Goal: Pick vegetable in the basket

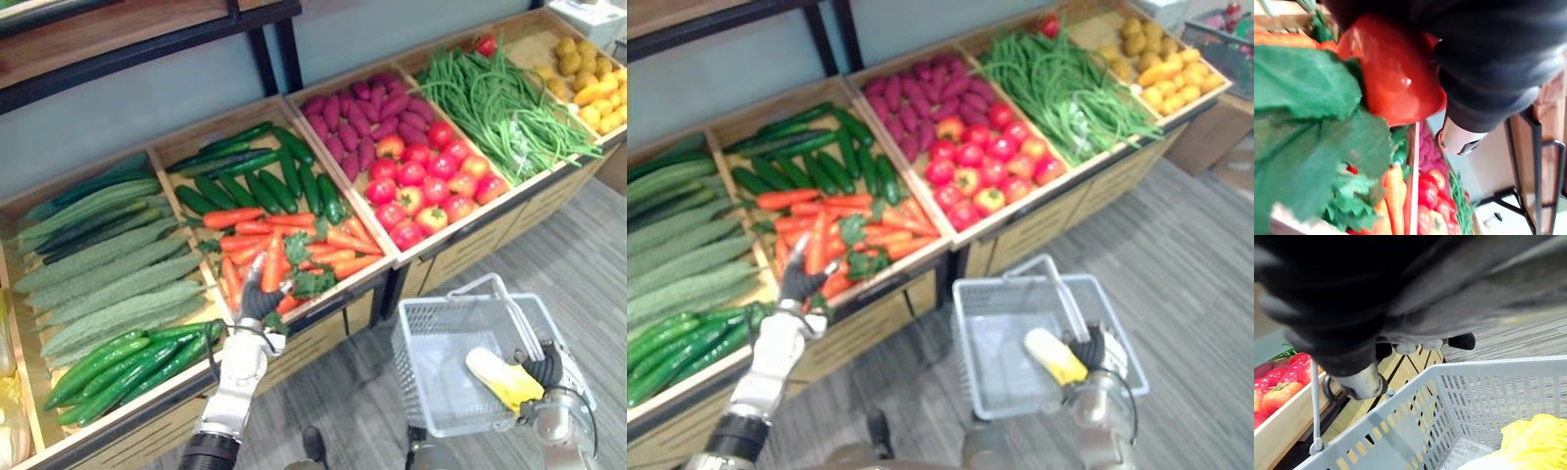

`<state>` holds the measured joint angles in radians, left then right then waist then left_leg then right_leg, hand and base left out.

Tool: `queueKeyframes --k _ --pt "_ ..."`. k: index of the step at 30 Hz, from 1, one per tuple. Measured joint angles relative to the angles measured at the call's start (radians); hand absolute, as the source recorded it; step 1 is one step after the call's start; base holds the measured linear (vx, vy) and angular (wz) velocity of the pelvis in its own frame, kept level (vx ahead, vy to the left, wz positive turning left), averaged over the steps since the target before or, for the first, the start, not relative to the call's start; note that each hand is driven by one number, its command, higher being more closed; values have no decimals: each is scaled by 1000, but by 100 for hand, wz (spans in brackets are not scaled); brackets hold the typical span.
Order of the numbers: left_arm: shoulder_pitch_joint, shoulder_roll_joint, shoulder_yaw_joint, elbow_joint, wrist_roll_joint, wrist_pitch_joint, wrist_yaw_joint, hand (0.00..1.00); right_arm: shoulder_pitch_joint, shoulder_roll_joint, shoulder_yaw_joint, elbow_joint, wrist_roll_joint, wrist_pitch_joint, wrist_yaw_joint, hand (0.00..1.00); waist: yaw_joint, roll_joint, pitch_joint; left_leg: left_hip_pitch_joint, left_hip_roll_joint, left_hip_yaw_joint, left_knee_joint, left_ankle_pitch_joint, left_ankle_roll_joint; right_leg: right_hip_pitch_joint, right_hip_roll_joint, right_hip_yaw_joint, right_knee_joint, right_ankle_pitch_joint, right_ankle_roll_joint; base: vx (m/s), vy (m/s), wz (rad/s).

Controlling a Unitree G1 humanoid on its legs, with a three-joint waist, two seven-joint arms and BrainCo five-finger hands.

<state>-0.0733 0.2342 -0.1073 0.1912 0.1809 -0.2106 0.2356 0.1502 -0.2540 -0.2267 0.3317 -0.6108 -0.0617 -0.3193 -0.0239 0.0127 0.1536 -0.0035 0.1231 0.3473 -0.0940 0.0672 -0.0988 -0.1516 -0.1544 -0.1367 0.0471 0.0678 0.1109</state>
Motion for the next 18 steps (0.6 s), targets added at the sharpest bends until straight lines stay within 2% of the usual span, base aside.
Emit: queueKeyframes --k 8,18 --pt "-22 -8 -204 -44 34 -14 -41 100 8 1 36 -8 0 4 2 100 0 -1 -31 11 4 6 -2 -2 -2 8 0 3 0 0 0 0 2 -1" --pt "-143 -116 -460 -35 44 -20 -63 100 49 20 86 -149 -1 6 4 100 -1 -11 -40 29 9 39 -6 -13 -10 15 4 14 2 0 1 -4 -1 -5"
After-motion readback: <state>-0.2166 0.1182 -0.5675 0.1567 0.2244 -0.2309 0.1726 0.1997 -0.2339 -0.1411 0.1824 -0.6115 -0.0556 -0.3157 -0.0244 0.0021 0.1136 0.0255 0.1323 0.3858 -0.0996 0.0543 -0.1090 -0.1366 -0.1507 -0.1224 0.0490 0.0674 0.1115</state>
